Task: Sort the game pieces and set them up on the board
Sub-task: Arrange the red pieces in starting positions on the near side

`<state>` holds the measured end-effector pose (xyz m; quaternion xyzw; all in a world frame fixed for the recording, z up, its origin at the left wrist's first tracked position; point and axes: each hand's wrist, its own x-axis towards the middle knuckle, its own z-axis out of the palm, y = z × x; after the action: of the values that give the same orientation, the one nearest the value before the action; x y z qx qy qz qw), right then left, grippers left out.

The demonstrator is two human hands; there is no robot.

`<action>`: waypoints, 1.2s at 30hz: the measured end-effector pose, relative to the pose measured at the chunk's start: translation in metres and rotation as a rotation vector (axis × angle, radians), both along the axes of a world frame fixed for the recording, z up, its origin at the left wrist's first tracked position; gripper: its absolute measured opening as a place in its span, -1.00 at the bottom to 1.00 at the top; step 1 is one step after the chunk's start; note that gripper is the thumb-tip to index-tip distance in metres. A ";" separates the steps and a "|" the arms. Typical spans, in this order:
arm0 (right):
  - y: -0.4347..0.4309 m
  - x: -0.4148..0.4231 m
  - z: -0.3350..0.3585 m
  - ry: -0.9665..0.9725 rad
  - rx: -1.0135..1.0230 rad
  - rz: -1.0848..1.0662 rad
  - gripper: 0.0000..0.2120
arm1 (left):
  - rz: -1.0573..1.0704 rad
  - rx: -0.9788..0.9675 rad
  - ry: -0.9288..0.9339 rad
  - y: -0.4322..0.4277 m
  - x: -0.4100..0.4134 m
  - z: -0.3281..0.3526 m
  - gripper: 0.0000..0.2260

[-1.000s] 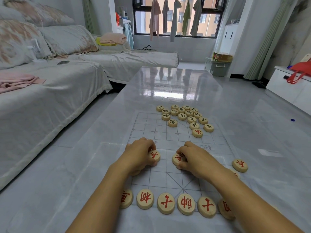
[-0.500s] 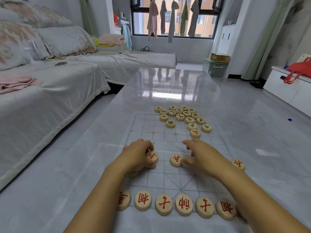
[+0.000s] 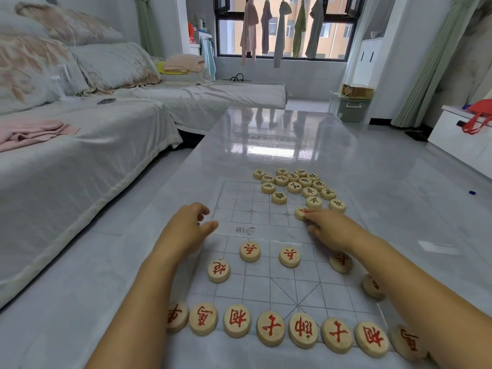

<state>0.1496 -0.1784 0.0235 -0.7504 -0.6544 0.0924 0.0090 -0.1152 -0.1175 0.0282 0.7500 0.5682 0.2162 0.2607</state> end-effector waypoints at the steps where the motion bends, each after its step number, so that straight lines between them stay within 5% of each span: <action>1: 0.004 -0.008 0.000 0.007 -0.001 0.042 -0.59 | 0.015 -0.003 0.007 0.001 -0.003 0.000 -0.65; 11: 0.029 -0.120 0.002 0.106 -0.004 0.482 -0.67 | 0.006 -0.082 0.135 0.003 -0.026 -0.001 -0.67; 19: 0.023 -0.131 0.003 0.170 0.014 0.579 -0.64 | -0.120 -0.134 0.179 0.002 -0.033 -0.005 -0.57; 36: -0.119 0.009 0.018 0.358 0.373 -0.076 -0.77 | -0.113 -0.112 0.207 -0.001 -0.031 -0.015 -0.67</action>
<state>0.1584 -0.2969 0.0414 -0.7316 -0.6193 0.1012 0.2665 -0.1462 -0.1185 0.0131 0.7832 0.5602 0.0909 0.2540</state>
